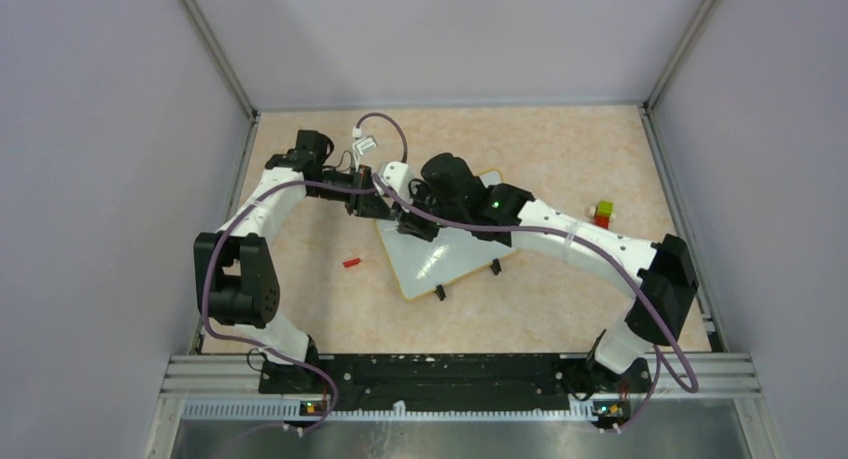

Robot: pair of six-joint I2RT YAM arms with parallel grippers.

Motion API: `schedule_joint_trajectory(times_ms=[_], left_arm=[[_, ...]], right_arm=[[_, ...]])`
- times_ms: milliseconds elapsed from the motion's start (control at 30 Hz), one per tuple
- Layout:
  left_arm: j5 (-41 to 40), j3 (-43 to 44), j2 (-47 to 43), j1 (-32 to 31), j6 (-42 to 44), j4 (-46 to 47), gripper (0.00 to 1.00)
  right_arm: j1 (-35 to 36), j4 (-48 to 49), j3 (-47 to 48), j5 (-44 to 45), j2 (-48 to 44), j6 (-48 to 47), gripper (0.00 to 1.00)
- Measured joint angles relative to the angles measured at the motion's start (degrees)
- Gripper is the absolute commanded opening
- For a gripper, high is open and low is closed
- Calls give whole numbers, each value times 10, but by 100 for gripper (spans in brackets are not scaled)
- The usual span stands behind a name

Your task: Write a sentence on the whiteboard

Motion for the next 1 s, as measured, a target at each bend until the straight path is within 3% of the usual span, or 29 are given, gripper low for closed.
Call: schedule_joint_trajectory(times_ms=[1000], left_arm=[[-5,4,0,-4,11,-5,0]], right_arm=[[0,12,7,26,19,5,0]])
